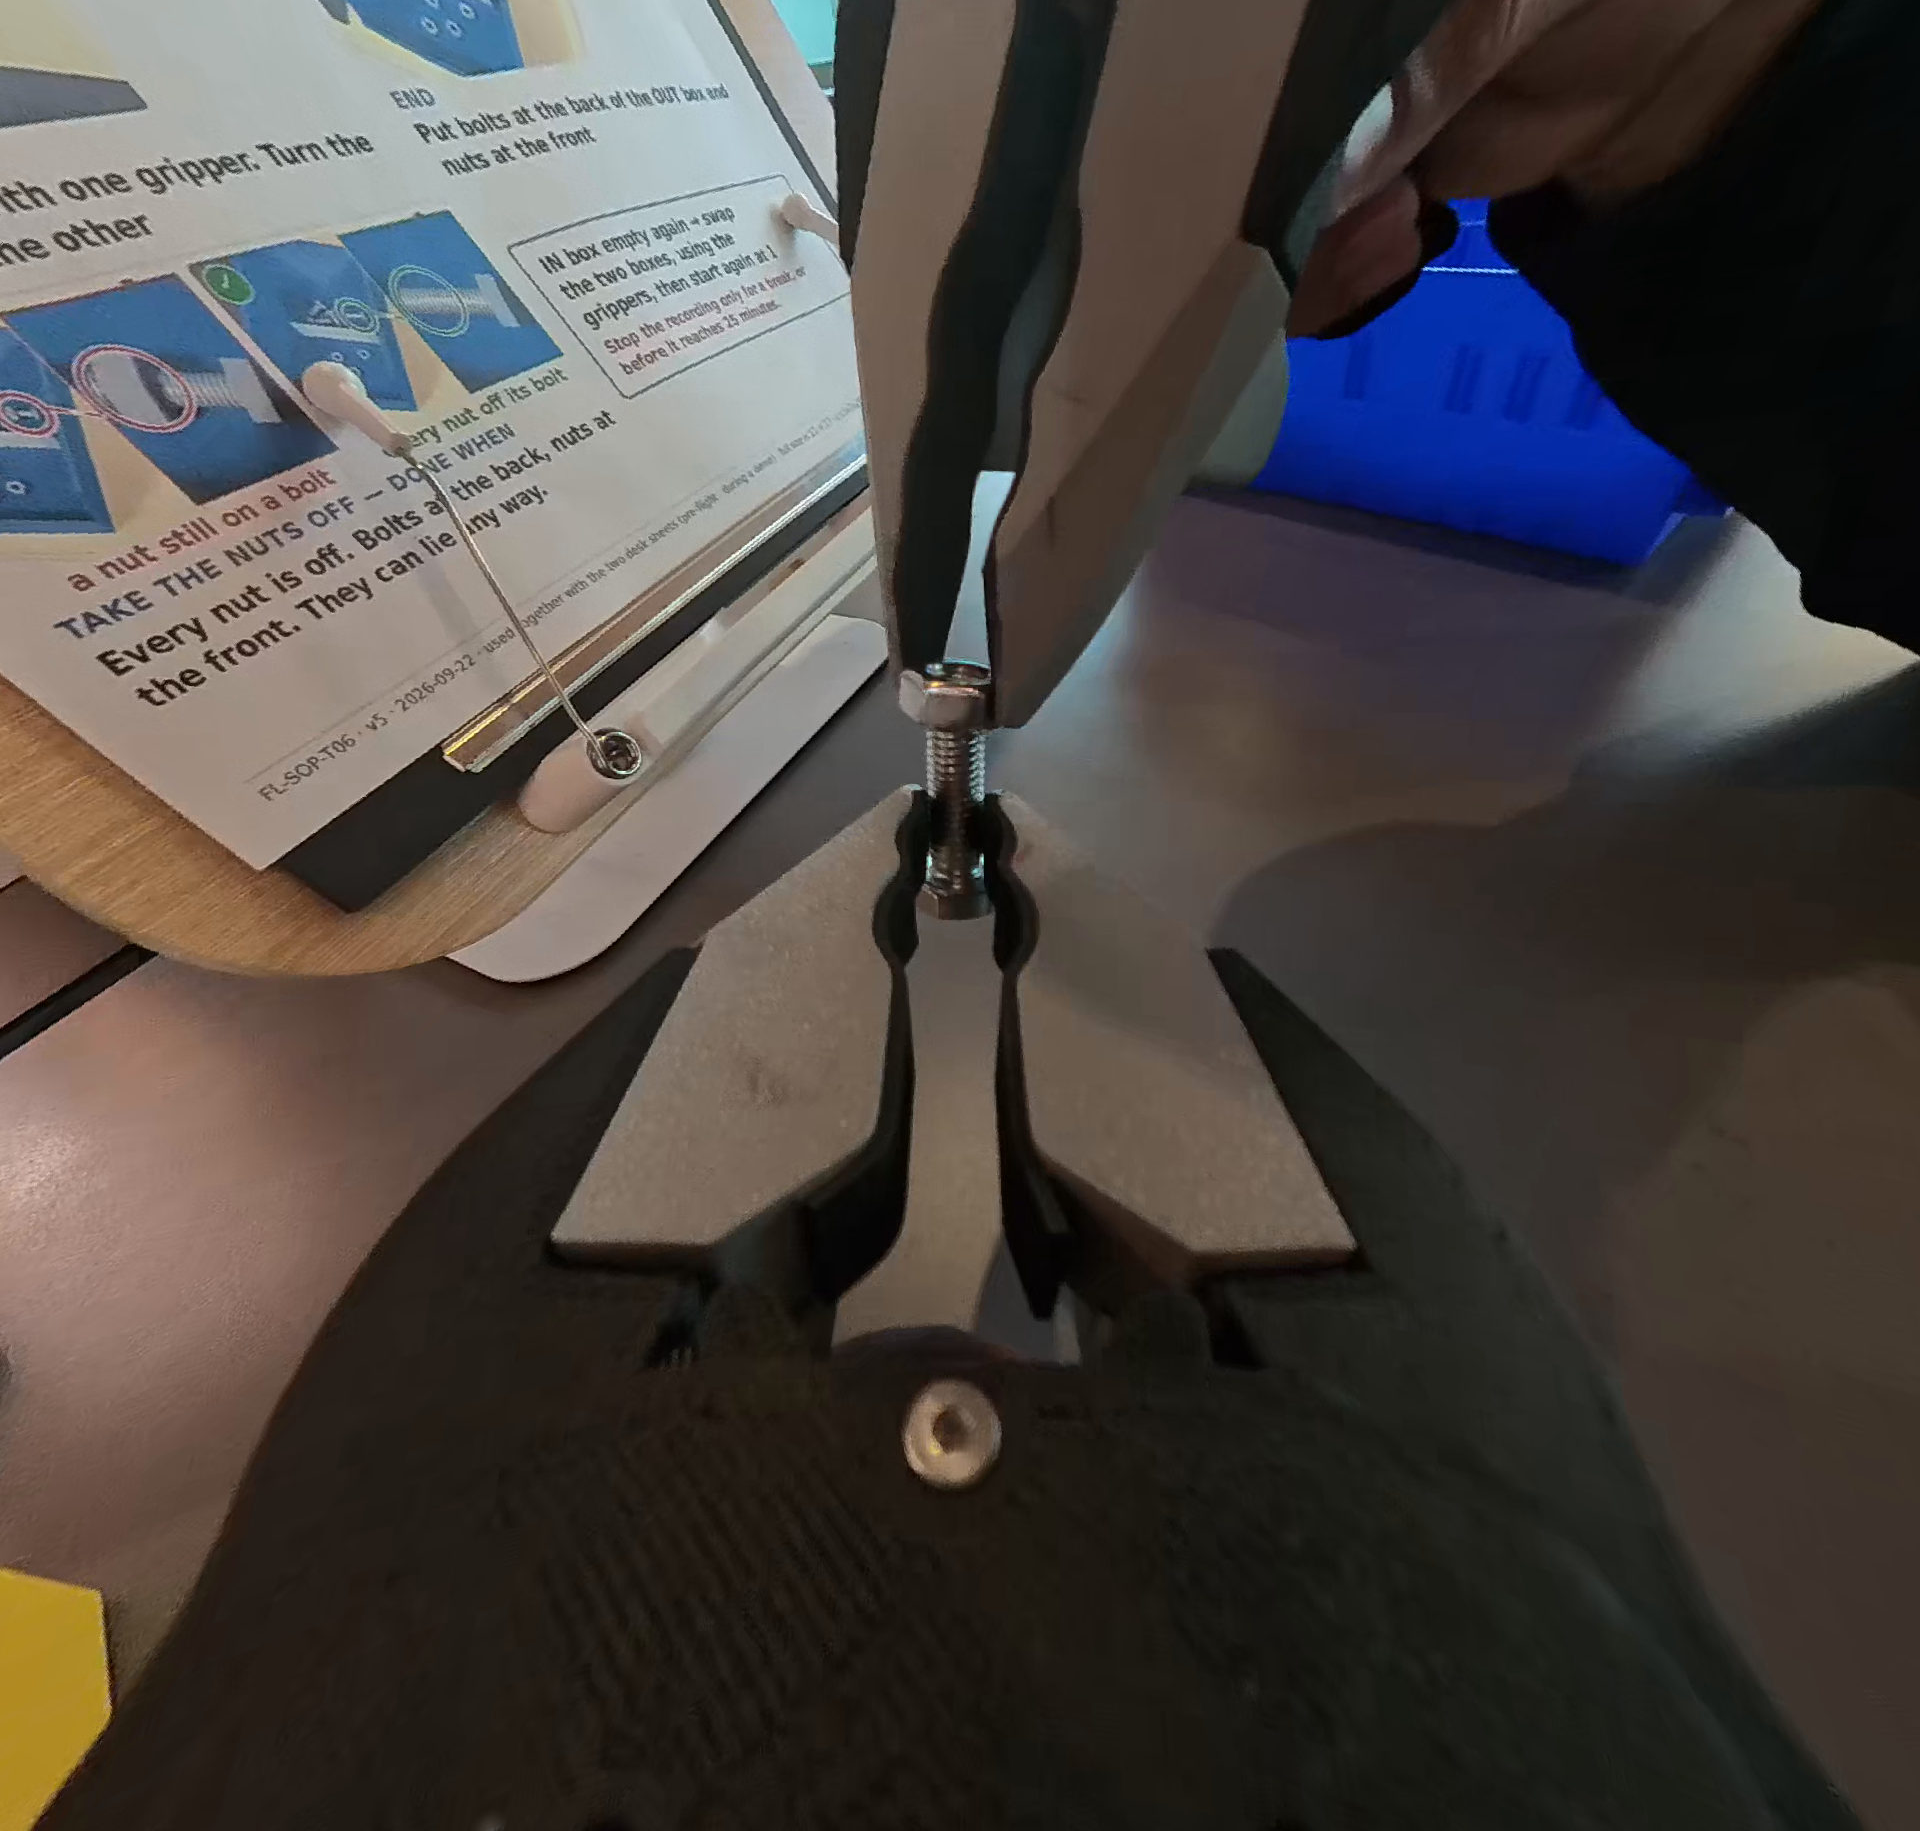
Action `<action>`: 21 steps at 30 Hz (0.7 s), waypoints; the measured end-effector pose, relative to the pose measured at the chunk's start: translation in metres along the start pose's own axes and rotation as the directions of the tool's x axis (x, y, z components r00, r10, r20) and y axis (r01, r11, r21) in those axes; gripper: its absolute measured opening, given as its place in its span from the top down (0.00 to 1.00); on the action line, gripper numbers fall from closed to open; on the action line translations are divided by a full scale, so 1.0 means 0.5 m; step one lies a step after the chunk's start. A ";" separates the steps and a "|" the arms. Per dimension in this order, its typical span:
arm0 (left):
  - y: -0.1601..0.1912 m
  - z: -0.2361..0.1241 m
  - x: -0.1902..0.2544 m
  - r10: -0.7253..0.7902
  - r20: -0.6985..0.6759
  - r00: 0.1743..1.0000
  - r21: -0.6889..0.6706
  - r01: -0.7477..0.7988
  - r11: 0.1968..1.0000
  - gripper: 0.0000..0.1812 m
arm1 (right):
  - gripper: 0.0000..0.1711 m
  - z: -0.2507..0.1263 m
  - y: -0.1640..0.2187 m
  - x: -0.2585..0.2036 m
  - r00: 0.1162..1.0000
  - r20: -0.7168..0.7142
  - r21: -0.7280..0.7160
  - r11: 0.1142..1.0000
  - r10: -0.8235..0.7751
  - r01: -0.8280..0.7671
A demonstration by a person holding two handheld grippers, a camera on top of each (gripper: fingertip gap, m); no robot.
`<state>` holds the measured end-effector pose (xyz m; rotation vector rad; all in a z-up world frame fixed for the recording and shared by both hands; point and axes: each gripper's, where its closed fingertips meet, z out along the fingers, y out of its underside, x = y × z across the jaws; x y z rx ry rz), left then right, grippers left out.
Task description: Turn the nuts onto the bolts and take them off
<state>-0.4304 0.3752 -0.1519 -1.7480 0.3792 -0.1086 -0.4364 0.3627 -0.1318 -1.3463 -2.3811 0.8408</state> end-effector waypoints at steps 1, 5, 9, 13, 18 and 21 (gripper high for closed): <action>0.000 0.001 0.002 0.000 -0.005 1.000 0.000 0.000 1.000 0.96 | 0.92 -0.001 0.002 0.000 1.000 0.003 -0.005 1.000 0.004 -0.004; 0.002 0.002 0.011 0.019 -0.028 0.999 -0.006 -0.020 1.000 0.96 | 0.92 -0.003 0.010 -0.004 0.999 0.034 -0.014 1.000 0.028 -0.028; 0.005 0.006 0.018 0.026 -0.042 0.999 -0.014 -0.026 1.000 0.96 | 0.92 -0.002 0.017 -0.011 0.997 0.069 -0.025 0.999 0.046 -0.045; 0.004 0.006 0.016 0.017 -0.038 0.999 -0.011 -0.017 1.000 0.96 | 0.92 -0.001 0.018 -0.009 0.997 0.058 -0.030 0.999 0.045 -0.043; -0.002 0.002 0.014 -0.009 -0.049 0.999 0.011 0.010 1.000 0.96 | 0.92 -0.005 0.010 -0.008 0.997 0.065 -0.002 0.999 0.046 -0.046; -0.001 0.003 0.017 -0.001 -0.050 0.999 0.007 0.001 1.000 0.96 | 0.92 -0.004 0.011 -0.009 0.997 0.070 -0.007 0.999 0.045 -0.045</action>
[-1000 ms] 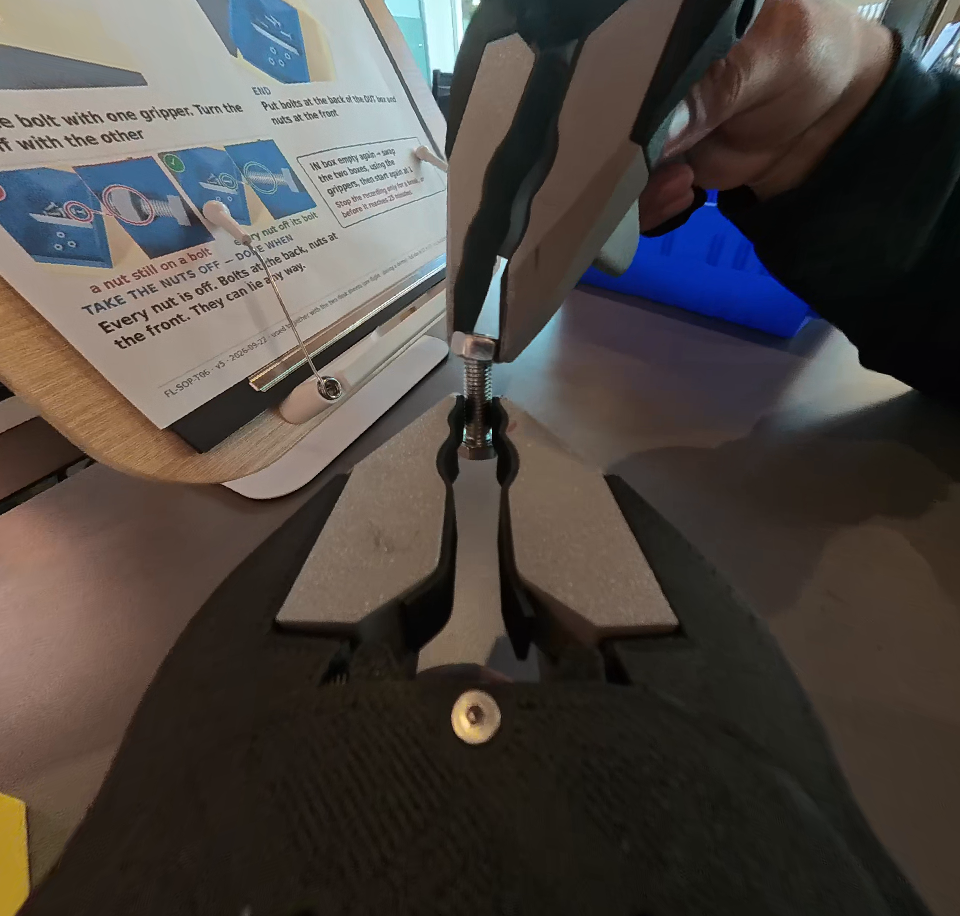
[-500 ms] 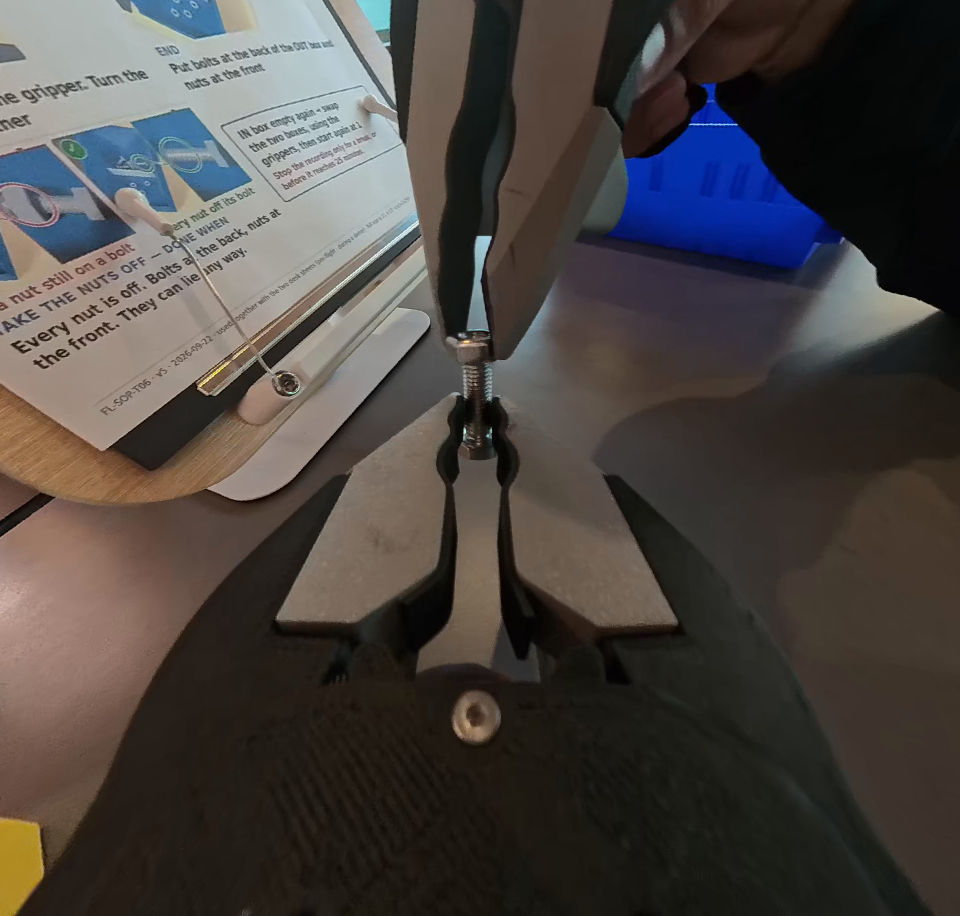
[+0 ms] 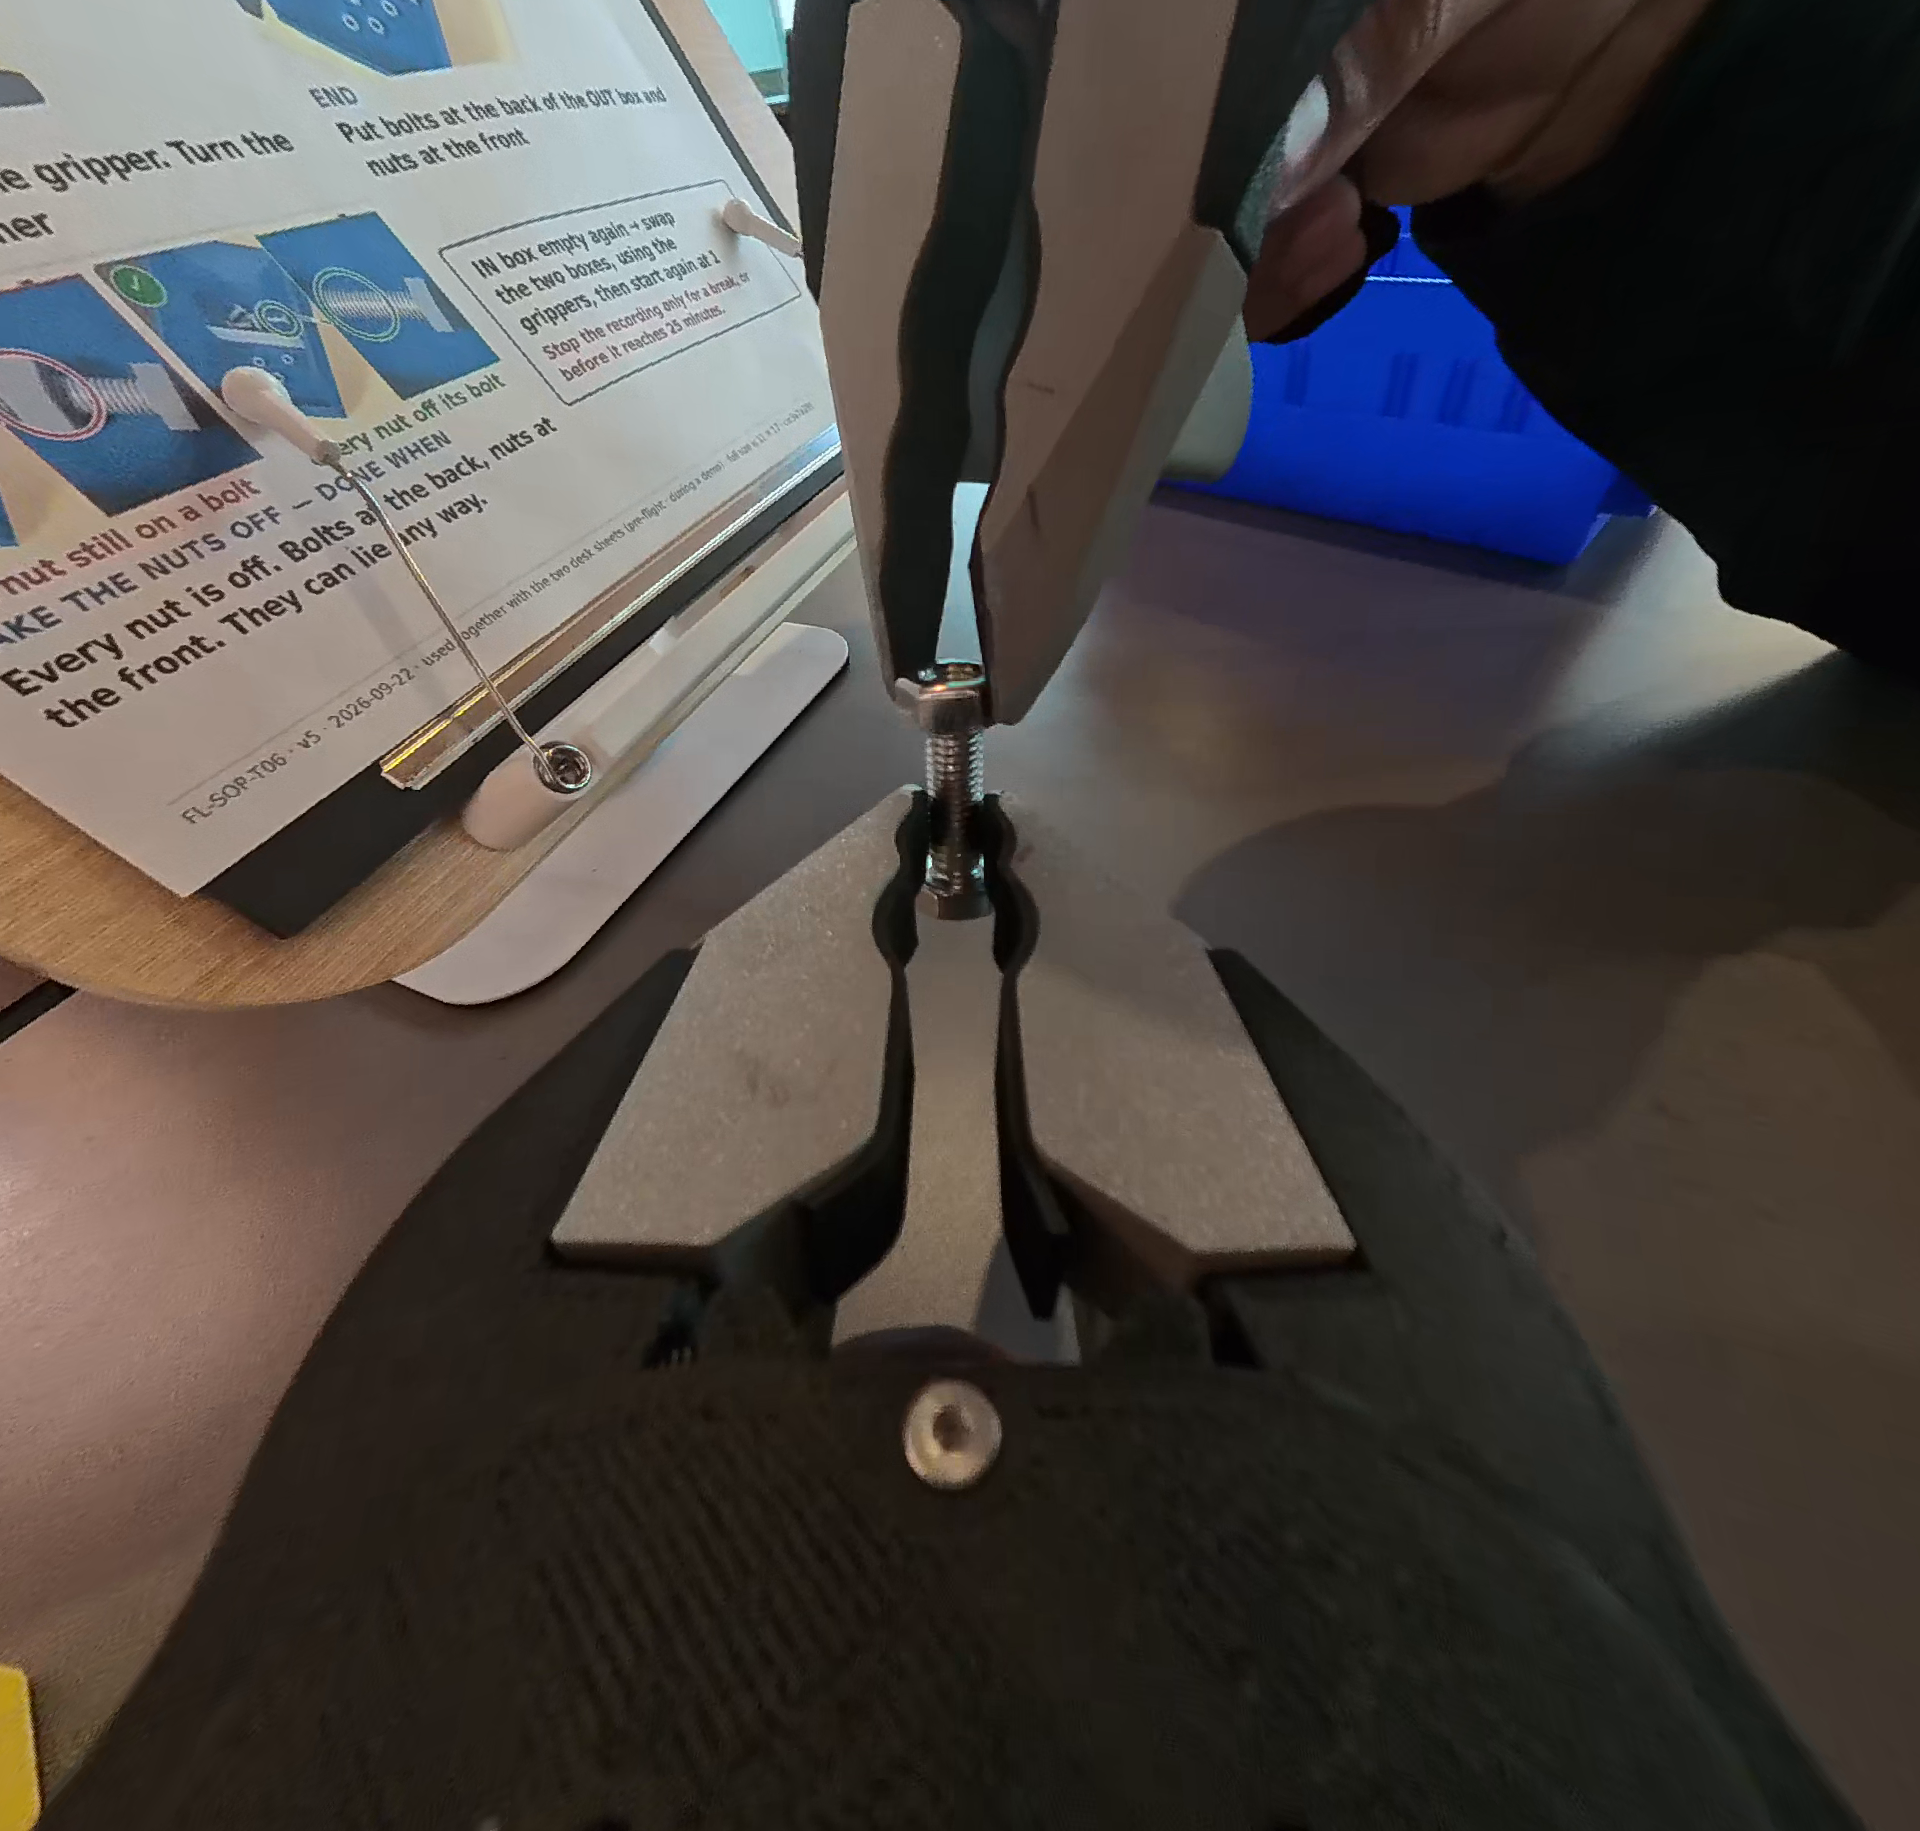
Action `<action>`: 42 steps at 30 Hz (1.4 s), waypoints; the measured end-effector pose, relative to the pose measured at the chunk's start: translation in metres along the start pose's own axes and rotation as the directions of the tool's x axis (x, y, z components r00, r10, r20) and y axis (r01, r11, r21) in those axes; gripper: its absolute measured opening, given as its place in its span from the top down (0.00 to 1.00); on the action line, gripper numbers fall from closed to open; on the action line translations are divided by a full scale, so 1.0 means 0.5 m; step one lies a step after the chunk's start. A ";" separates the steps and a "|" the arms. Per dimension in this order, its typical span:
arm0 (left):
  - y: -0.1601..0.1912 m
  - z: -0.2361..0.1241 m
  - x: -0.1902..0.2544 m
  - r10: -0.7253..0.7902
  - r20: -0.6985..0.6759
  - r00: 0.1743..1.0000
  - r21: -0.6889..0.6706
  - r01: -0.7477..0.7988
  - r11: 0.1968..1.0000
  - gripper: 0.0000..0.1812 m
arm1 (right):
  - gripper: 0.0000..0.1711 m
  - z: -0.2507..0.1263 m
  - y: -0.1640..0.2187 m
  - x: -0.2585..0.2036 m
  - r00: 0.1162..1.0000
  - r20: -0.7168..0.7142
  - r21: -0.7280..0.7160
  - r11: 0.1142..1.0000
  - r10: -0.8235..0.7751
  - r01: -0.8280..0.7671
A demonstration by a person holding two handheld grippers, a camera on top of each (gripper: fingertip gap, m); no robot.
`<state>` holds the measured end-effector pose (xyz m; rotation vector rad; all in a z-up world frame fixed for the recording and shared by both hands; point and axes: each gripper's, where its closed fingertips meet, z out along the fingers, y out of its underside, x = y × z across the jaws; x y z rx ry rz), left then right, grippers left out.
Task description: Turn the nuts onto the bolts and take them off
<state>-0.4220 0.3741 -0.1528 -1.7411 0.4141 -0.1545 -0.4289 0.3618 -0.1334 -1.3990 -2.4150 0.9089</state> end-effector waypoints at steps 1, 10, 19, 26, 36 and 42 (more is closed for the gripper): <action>0.000 0.000 0.000 -0.002 -0.002 1.000 0.001 0.002 1.000 0.96 | 0.92 0.000 0.000 -0.001 1.000 0.002 0.000 1.000 -0.001 0.001; -0.007 -0.001 0.004 -0.030 -0.025 0.999 0.024 0.030 0.999 0.96 | 0.91 -0.003 -0.003 -0.003 1.000 0.021 0.018 1.000 0.000 0.000; -0.012 -0.004 0.003 -0.053 -0.035 0.998 0.044 0.054 0.998 0.96 | 0.86 -0.005 -0.007 -0.003 1.000 0.020 0.029 1.000 0.003 -0.004; -0.014 -0.005 0.008 -0.135 -0.110 0.985 0.070 0.143 0.987 0.96 | 0.74 -0.054 -0.043 0.000 0.999 -0.034 0.242 0.970 -0.012 0.020; -0.034 -0.012 0.025 -0.180 -0.193 0.965 0.125 0.206 0.971 0.96 | 0.70 -0.075 0.018 -0.042 0.983 -0.154 0.674 0.738 0.099 0.032; -0.043 -0.012 0.043 -0.183 -0.244 0.952 0.141 0.221 0.965 0.96 | 0.62 -0.067 0.010 -0.061 0.987 -0.112 0.746 0.666 0.115 0.007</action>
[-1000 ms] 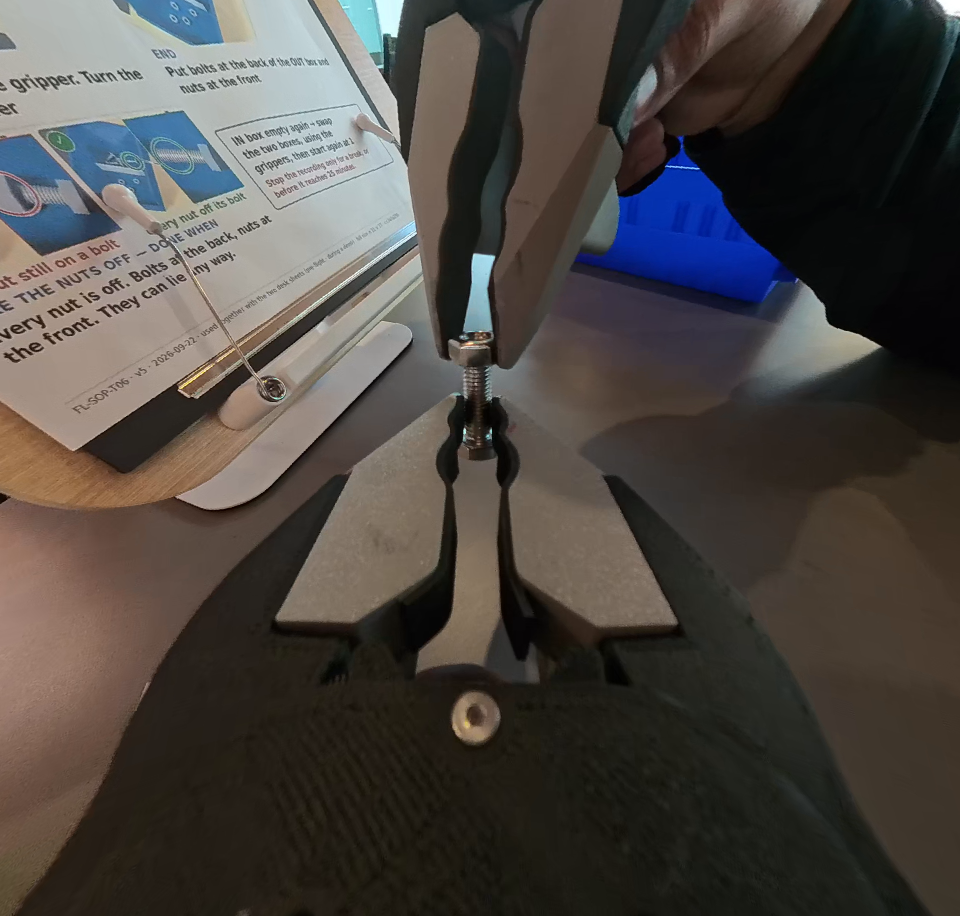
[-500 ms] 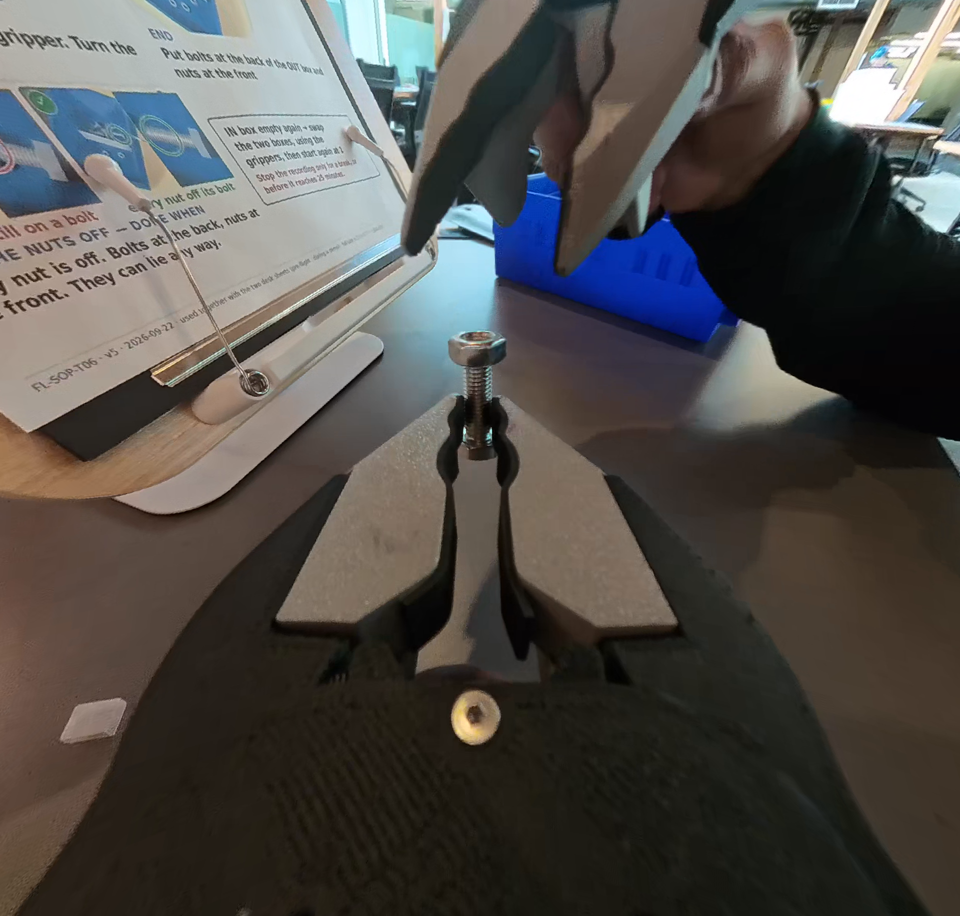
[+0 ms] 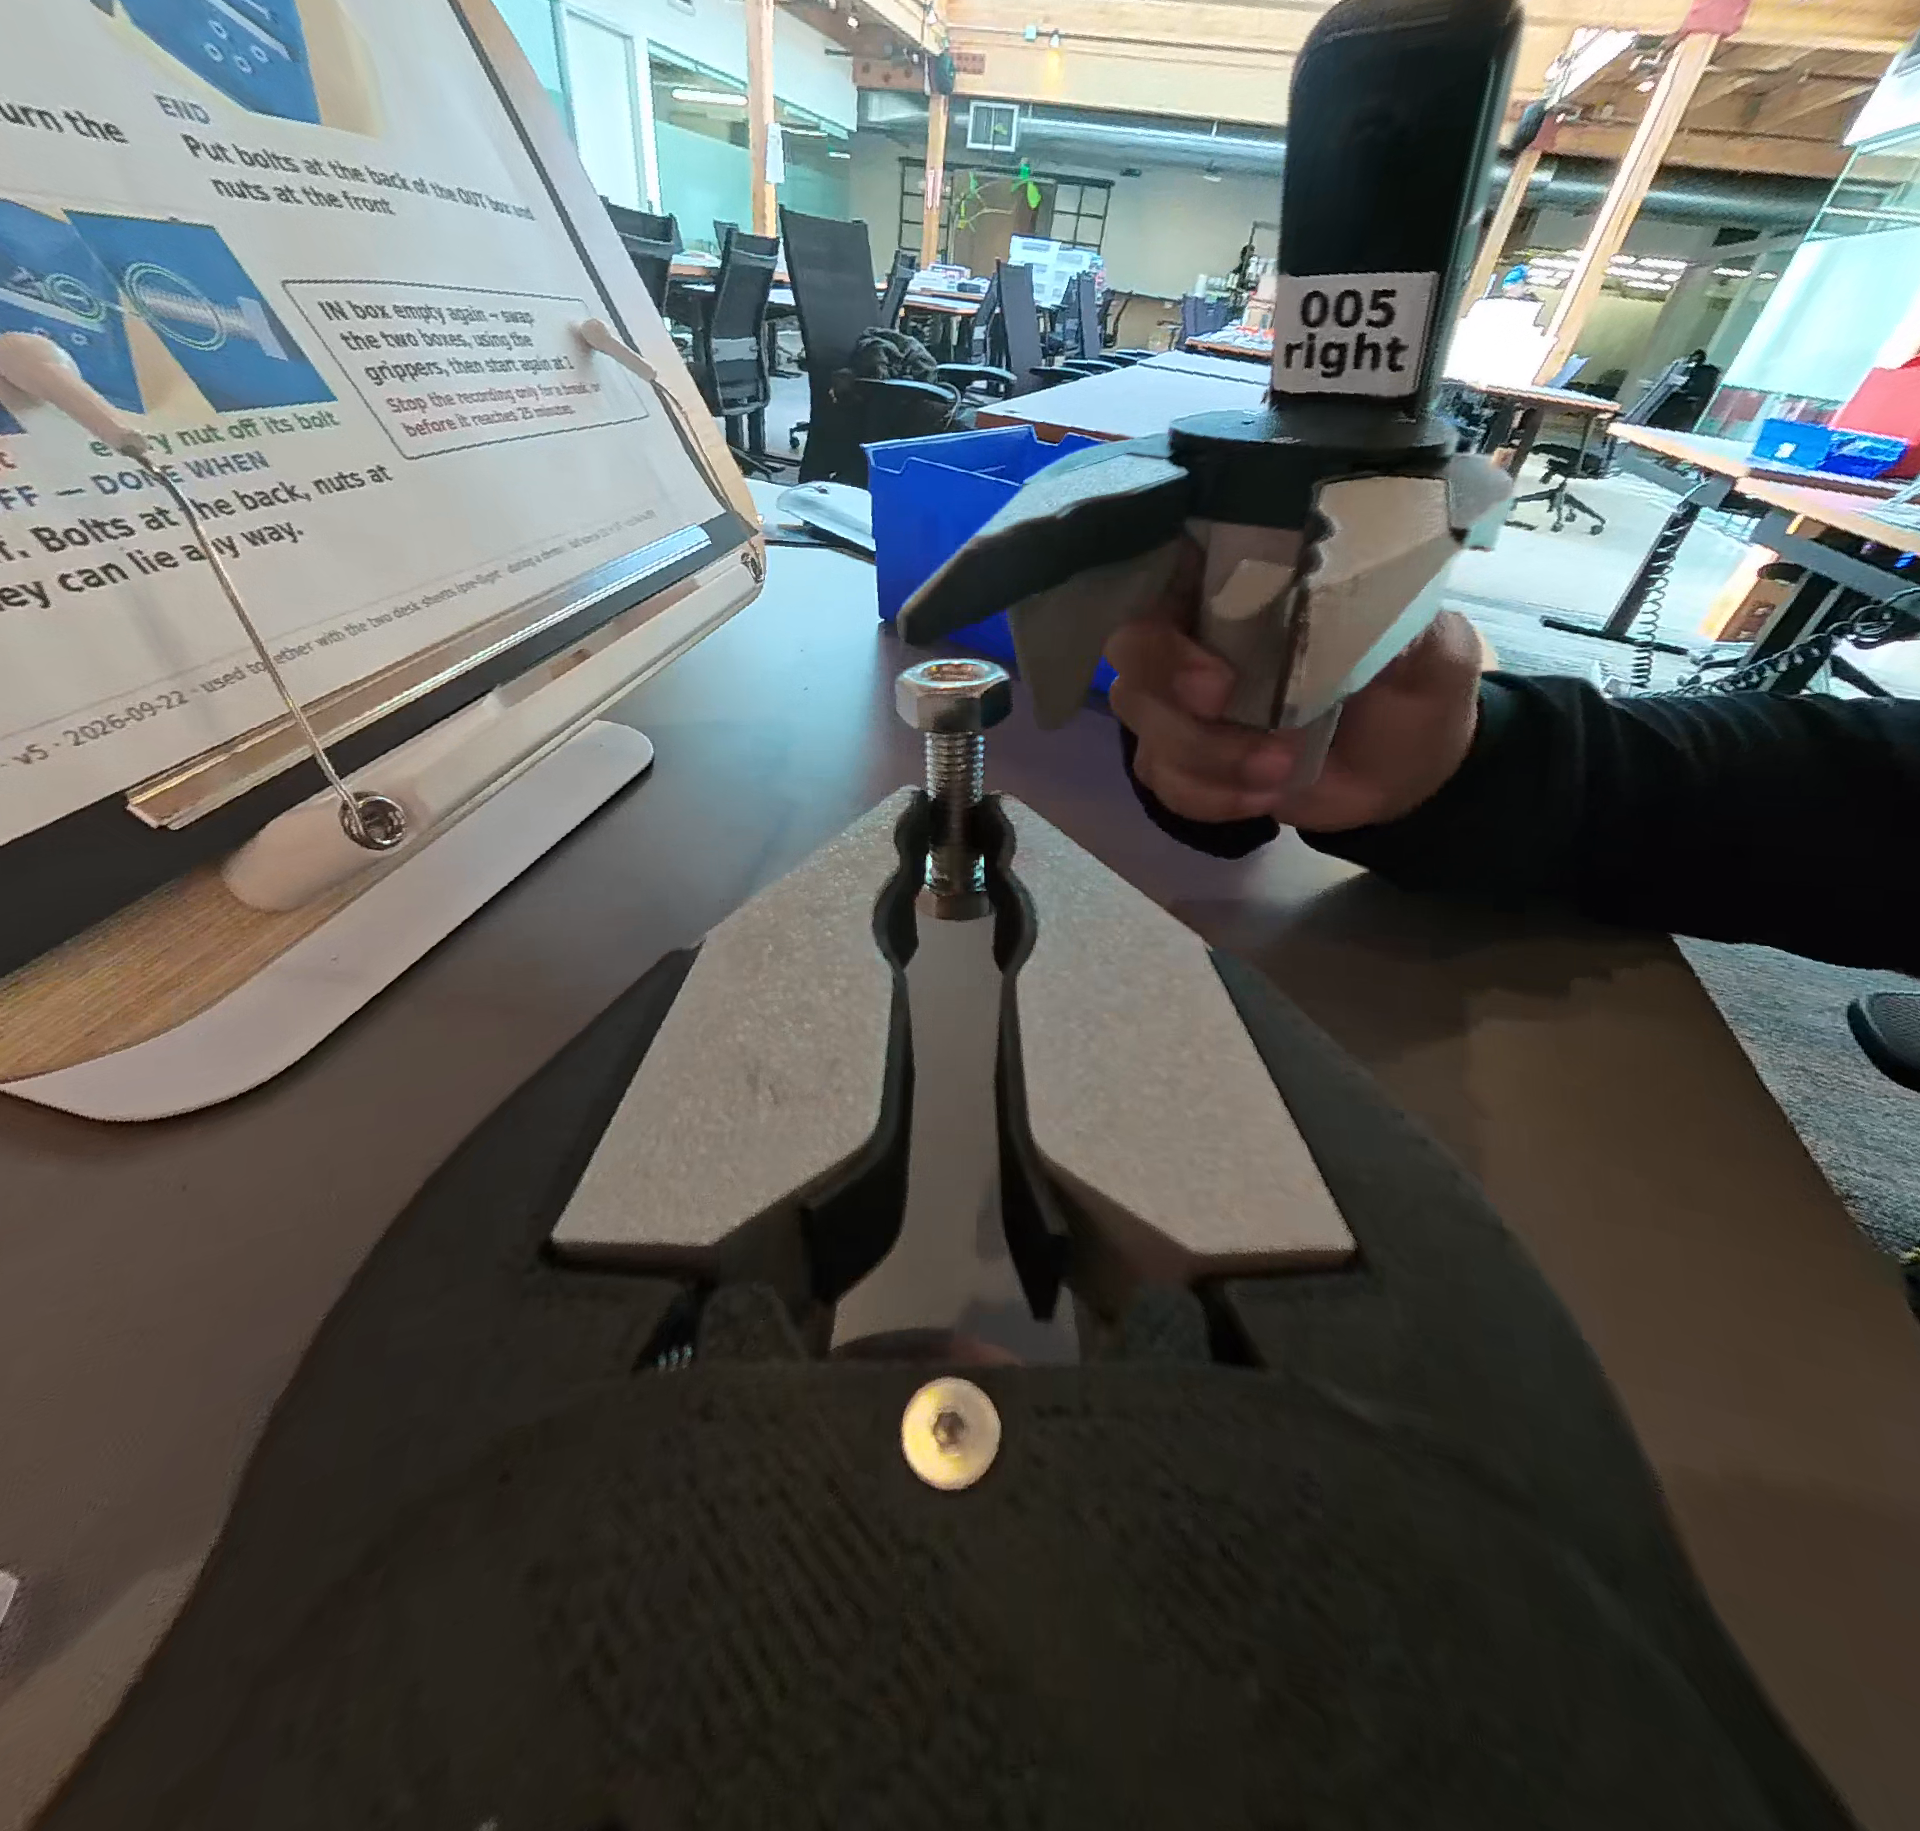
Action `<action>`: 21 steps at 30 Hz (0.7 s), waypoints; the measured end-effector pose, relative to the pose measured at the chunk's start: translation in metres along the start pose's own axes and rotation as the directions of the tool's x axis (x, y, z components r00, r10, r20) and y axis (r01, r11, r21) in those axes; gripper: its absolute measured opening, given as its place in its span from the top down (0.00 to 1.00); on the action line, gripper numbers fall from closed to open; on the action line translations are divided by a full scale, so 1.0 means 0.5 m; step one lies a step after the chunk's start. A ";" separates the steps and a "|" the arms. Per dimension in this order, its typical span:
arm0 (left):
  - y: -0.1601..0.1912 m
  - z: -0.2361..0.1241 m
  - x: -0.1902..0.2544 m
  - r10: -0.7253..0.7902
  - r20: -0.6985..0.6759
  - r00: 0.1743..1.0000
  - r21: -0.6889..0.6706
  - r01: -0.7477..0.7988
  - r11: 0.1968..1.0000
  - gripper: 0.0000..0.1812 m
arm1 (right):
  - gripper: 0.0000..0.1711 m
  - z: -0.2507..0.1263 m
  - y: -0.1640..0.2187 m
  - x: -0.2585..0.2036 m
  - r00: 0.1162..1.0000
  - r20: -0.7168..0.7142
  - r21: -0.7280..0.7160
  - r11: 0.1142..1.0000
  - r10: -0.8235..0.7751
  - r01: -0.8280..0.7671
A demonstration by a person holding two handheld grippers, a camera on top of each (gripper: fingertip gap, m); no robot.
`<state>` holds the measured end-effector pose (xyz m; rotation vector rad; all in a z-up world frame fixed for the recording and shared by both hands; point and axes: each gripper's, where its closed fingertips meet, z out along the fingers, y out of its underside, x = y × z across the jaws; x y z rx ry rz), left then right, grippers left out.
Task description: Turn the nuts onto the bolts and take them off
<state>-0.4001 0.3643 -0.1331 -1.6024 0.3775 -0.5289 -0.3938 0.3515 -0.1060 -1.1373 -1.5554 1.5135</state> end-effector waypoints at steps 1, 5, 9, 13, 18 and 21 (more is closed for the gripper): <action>-0.001 0.000 0.002 -0.003 -0.005 1.000 0.004 0.003 1.000 0.96 | 0.62 0.003 -0.001 -0.005 1.000 0.002 0.000 1.000 -0.011 0.011; -0.003 0.000 0.001 -0.004 -0.001 1.000 0.010 0.004 1.000 0.96 | 0.62 0.014 0.005 -0.015 0.998 -0.019 -0.017 0.998 -0.067 0.067; -0.002 0.002 0.003 -0.004 -0.008 1.000 0.007 0.004 1.000 0.96 | 0.61 0.026 0.014 -0.017 0.998 -0.024 -0.032 0.997 -0.064 0.063; -0.003 0.004 0.011 0.007 -0.018 1.000 0.008 -0.007 1.000 0.96 | 0.60 0.031 0.015 -0.025 0.998 -0.003 -0.026 0.998 -0.059 0.059; -0.003 0.003 0.010 0.007 -0.016 1.000 0.008 -0.007 1.000 0.96 | 0.61 0.033 0.013 -0.031 0.998 0.002 -0.023 0.998 -0.065 0.065; -0.005 0.002 0.008 0.006 -0.011 1.000 0.011 -0.006 1.000 0.96 | 0.61 0.033 0.014 -0.032 0.998 0.004 -0.029 0.997 -0.068 0.068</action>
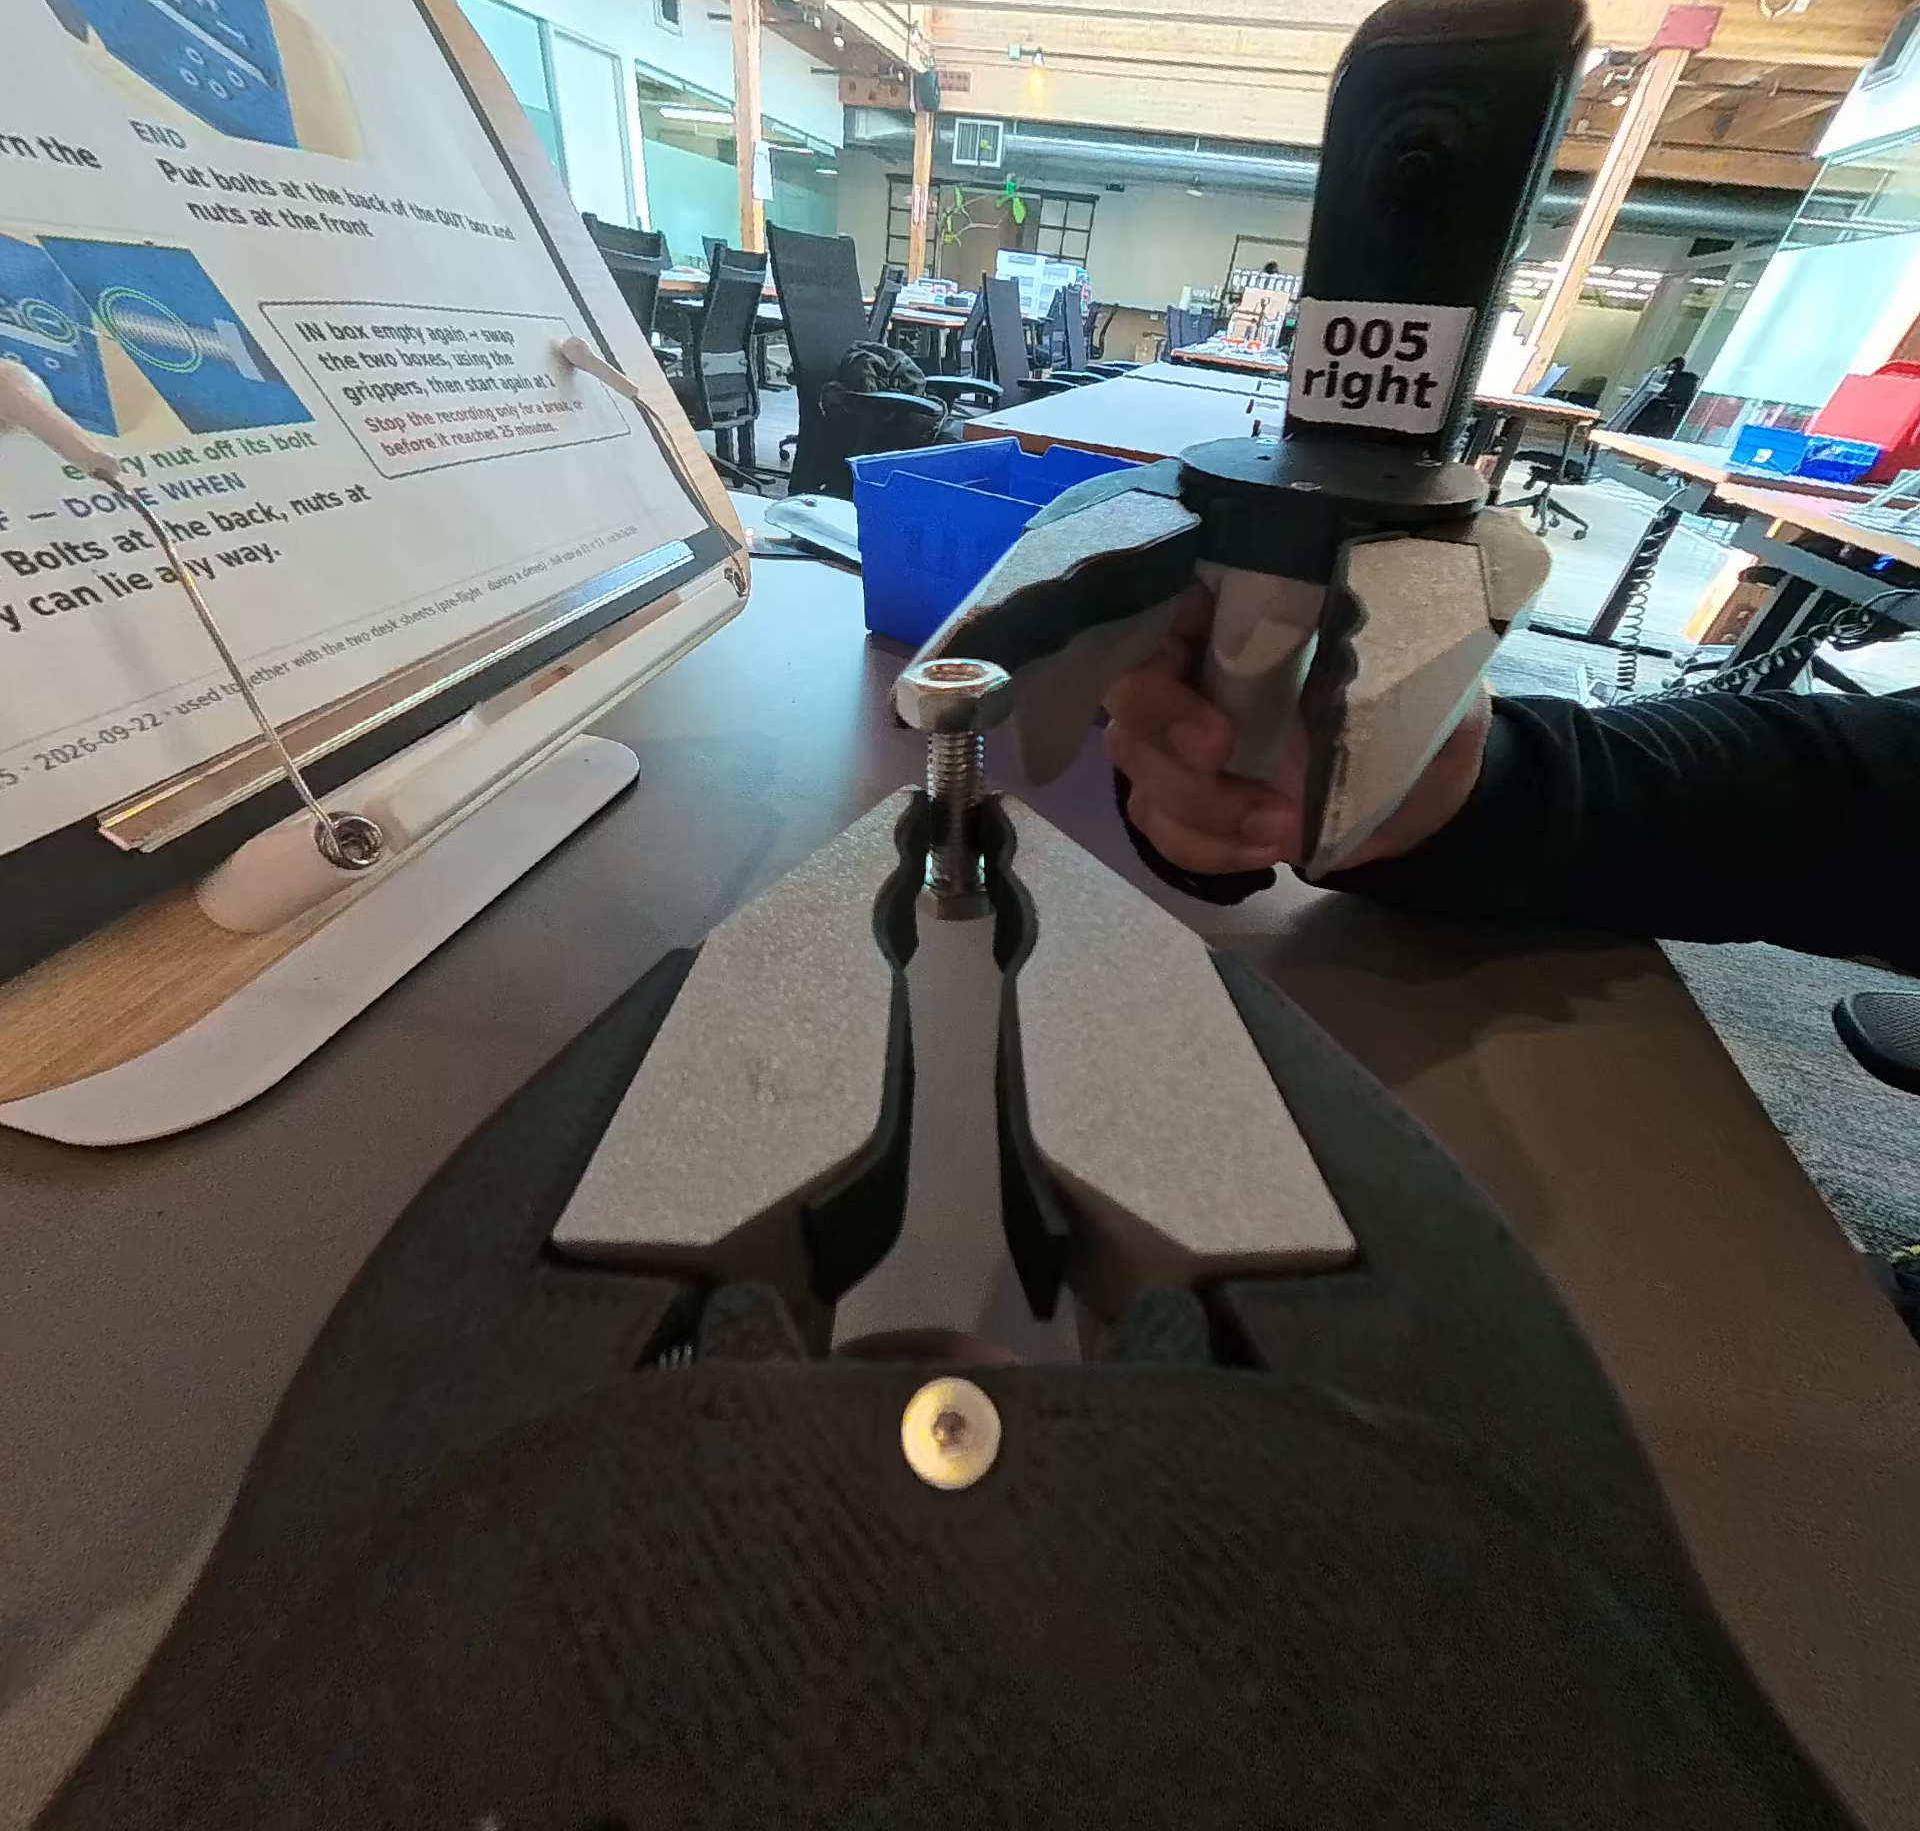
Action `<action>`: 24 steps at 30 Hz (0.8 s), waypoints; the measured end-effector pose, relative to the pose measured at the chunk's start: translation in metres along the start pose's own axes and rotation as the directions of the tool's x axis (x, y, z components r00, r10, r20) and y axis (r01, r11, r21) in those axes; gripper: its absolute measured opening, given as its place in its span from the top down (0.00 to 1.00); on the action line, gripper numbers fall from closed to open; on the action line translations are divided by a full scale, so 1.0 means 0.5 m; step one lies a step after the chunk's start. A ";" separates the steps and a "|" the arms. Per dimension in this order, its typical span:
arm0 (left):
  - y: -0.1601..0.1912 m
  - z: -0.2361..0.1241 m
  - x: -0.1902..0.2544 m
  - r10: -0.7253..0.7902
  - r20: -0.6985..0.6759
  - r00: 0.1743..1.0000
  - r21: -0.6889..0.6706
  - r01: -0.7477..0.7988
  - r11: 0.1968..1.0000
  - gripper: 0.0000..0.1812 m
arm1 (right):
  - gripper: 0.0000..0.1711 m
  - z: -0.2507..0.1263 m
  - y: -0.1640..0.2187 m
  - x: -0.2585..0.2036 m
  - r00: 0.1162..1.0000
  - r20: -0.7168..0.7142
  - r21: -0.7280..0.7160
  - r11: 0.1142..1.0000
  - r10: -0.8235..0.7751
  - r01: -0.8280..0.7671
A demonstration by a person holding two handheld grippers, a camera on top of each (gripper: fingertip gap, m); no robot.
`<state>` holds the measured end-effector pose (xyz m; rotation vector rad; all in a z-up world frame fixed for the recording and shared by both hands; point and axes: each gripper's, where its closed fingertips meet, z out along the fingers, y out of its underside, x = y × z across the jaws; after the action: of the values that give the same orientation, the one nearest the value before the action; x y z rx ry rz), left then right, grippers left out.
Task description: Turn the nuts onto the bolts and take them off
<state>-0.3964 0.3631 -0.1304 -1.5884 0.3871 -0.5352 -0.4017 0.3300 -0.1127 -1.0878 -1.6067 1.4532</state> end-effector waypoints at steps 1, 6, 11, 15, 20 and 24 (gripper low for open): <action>0.000 0.000 -0.001 -0.001 0.003 1.000 -0.001 0.001 1.000 0.96 | 0.62 -0.001 -0.001 0.000 1.000 -0.002 0.001 1.000 -0.003 0.003; 0.002 -0.001 -0.005 0.003 0.015 1.000 -0.004 -0.003 1.000 0.96 | 0.63 -0.003 -0.002 0.001 1.000 -0.007 0.003 1.000 -0.008 0.008; 0.003 -0.003 -0.011 0.000 0.026 1.000 -0.006 0.000 1.000 0.96 | 0.63 -0.003 0.002 -0.001 1.000 -0.001 -0.004 1.000 -0.006 0.006; 0.002 -0.005 -0.014 -0.003 0.032 0.999 -0.004 0.003 1.000 0.96 | 0.66 -0.005 0.001 -0.004 1.000 0.003 -0.012 1.000 -0.025 0.025; 0.003 -0.003 -0.011 0.001 0.027 1.000 -0.008 -0.001 1.000 0.96 | 0.68 -0.010 -0.004 0.002 0.999 -0.018 -0.003 0.999 -0.032 0.032; 0.005 -0.001 -0.009 0.011 0.028 1.000 -0.015 -0.011 1.000 0.96 | 0.66 -0.010 -0.006 0.009 0.999 -0.035 0.002 1.000 -0.028 0.028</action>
<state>-0.4002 0.3650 -0.1333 -1.6060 0.3792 -0.5021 -0.3992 0.3360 -0.1090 -1.0795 -1.5891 1.4100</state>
